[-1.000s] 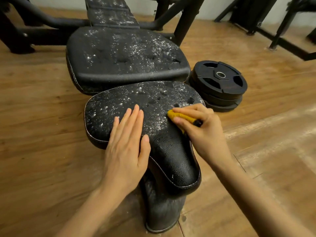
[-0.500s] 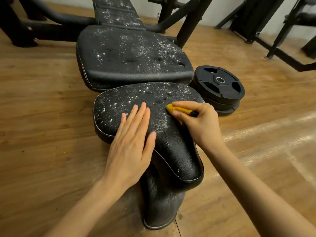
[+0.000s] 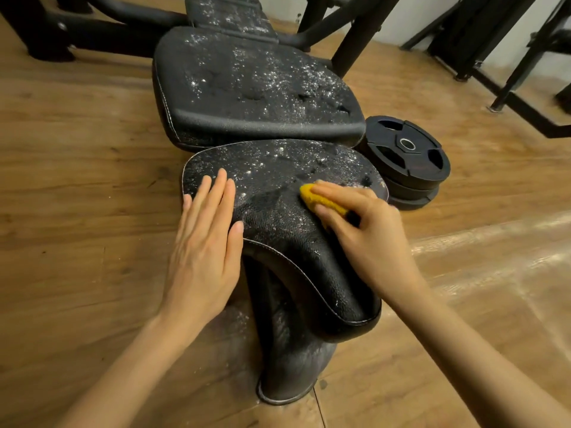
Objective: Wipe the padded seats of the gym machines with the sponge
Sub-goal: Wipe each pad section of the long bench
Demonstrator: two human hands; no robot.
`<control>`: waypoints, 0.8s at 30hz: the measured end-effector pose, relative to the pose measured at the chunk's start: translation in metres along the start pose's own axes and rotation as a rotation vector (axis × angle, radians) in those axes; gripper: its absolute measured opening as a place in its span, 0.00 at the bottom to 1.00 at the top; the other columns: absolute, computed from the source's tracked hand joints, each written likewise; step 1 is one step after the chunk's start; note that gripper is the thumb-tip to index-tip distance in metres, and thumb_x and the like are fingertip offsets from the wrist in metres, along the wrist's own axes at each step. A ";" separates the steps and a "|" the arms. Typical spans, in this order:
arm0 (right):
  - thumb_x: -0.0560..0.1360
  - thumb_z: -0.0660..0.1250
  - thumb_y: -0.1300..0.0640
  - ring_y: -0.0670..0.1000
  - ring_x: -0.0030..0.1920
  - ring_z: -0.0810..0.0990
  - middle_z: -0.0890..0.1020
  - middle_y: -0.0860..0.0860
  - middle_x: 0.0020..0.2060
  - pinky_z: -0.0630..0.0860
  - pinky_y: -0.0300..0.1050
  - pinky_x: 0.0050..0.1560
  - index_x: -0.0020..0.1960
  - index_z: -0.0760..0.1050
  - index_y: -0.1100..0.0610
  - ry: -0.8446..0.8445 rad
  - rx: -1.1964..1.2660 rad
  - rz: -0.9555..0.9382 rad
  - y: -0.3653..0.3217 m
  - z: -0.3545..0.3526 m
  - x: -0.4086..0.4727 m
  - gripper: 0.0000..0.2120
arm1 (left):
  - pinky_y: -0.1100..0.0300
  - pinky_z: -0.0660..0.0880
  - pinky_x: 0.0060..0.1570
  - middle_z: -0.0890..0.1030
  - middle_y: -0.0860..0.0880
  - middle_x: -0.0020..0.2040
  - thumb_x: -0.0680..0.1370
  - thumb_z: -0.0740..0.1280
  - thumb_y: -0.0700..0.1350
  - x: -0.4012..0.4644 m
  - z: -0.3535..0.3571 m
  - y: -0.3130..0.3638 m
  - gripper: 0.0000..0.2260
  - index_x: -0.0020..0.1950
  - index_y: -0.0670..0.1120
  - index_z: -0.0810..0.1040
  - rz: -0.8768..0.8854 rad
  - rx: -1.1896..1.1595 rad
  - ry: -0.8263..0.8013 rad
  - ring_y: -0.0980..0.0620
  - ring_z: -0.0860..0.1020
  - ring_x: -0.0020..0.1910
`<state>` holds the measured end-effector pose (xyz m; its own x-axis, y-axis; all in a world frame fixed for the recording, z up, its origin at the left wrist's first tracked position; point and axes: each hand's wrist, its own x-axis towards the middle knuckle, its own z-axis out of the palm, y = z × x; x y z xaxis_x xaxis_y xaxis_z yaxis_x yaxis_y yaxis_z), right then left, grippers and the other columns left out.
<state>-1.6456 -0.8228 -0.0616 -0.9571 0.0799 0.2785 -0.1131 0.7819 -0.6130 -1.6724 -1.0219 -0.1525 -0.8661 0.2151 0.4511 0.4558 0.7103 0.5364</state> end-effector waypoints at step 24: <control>0.76 0.70 0.57 0.51 0.55 0.76 0.81 0.52 0.51 0.62 0.23 0.55 0.56 0.83 0.56 -0.058 -0.209 -0.083 -0.015 0.019 0.019 0.09 | 0.53 0.44 0.78 0.54 0.48 0.80 0.84 0.51 0.48 -0.001 -0.001 -0.001 0.25 0.79 0.42 0.55 0.012 -0.003 -0.009 0.52 0.49 0.79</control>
<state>-1.6667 -0.8450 -0.0608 -0.9613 -0.0207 0.2747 -0.1399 0.8957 -0.4220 -1.6720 -1.0237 -0.1523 -0.8624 0.2302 0.4509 0.4671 0.7055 0.5330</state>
